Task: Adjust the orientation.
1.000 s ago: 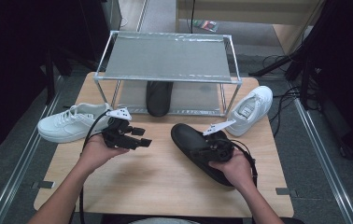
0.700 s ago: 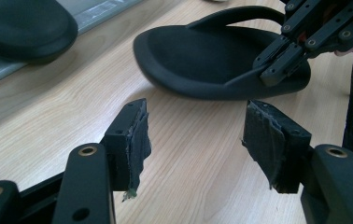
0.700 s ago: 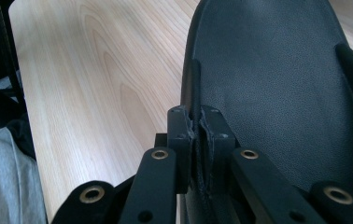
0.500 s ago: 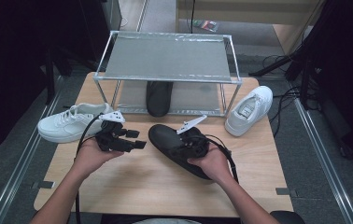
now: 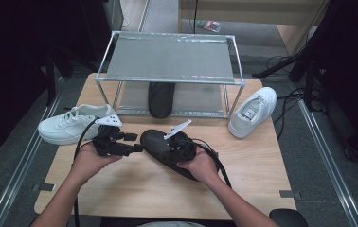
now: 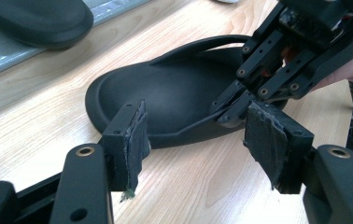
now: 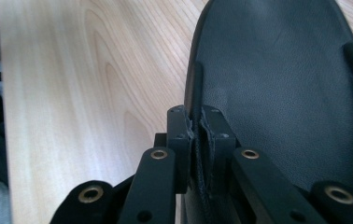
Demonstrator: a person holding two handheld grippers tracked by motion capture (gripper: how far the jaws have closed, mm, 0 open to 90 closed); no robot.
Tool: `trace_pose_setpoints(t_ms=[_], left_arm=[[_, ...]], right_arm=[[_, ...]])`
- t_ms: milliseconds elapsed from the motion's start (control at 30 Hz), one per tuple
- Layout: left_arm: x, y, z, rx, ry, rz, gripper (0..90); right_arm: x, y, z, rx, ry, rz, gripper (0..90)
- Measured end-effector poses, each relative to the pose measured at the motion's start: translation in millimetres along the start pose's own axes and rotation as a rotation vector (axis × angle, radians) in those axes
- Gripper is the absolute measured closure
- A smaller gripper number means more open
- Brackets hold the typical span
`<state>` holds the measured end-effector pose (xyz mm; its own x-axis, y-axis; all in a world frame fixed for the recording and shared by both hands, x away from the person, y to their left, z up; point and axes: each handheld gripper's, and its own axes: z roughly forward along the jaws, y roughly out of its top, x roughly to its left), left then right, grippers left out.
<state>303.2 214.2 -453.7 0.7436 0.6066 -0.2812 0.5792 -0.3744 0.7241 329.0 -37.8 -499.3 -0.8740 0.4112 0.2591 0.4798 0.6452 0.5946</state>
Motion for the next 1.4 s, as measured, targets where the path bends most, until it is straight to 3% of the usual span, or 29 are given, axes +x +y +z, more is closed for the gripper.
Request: trace_pose_setpoints(t_ms=[267, 400, 433, 600, 700, 1000, 1133, 1300, 1400], left_arm=[[-0.1, -0.6, 3.6, 0.013, -0.002, 0.004, 39.5], [-0.2, -0.6, 4.5, 0.019, -0.003, 0.006, 39.4], [0.0, -0.6, 5.2, 0.020, -0.005, 0.007, 39.5], [0.4, -0.3, 6.1, 0.024, -0.008, 0.012, 39.4], [0.8, 0.1, 7.2, 0.023, -0.013, 0.016, 39.8], [-1.1, 4.0, 17.7, 0.080, -0.063, 0.046, 67.6], [0.2, 7.3, 26.4, 0.105, -0.071, 0.051, 72.3], [2.6, 11.9, 36.1, 0.122, -0.091, 0.067, 74.7], [3.0, 13.4, 39.7, 0.125, -0.102, 0.071, 76.3]], right_arm=[[1.1, -1.0, 3.4, -0.006, -0.018, -0.010, 83.3], [0.9, -1.7, 2.1, -0.036, -0.008, -0.008, 82.0], [-0.6, -1.5, 0.2, -0.058, 0.008, 0.019, 79.4], [-1.0, -2.1, -4.1, -0.072, 0.009, 0.028, 79.8], [0.8, -3.5, -15.8, -0.107, 0.012, 0.029, 80.2], [1.8, -15.4, -38.2, -0.159, 0.003, 0.051, 78.2], [1.5, -22.5, -46.7, -0.174, -0.007, 0.060, 72.6], [0.2, -36.2, -58.7, -0.212, -0.014, 0.060, 57.2], [-0.1, -41.5, -62.7, -0.219, -0.026, 0.067, 55.0]])
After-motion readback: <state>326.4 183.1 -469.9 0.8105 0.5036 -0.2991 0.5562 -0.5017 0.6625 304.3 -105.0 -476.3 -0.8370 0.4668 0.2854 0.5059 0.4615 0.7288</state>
